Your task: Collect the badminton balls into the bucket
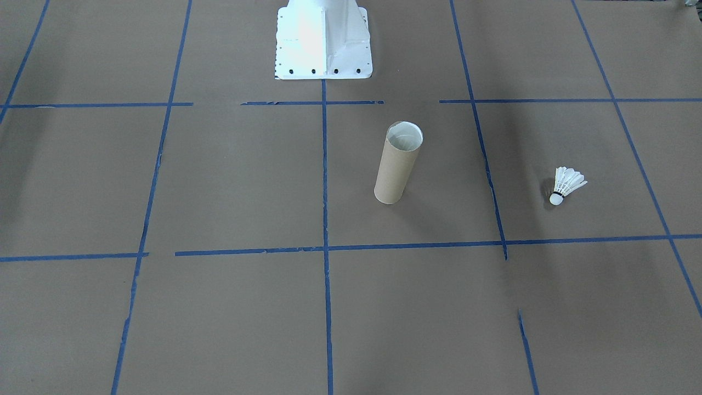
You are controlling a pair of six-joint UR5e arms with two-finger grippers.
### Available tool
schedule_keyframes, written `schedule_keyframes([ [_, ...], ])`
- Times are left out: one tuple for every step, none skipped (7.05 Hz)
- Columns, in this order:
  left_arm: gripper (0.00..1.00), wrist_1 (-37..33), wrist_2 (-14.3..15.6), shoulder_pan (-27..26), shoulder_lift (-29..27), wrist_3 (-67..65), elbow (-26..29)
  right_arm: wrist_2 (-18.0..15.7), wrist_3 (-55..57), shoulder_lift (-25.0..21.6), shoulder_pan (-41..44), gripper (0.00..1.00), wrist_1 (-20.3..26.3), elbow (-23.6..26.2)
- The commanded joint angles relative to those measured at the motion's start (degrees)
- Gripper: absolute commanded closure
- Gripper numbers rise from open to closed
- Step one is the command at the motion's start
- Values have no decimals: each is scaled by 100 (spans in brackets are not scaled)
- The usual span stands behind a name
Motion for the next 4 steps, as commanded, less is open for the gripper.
schedule_keyframes([
  [0,4,0,0,0,0,-58,6,-6,-4,-6,0,0,0],
  [0,4,0,0,9,0,-50,6,3,-4,-6,0,0,0],
  [0,4,0,0,0,-26,-58,6,-6,4,-6,0,0,0],
  [0,-4,0,0,-95,-52,-76,-3,3,4,2,0,0,-9],
])
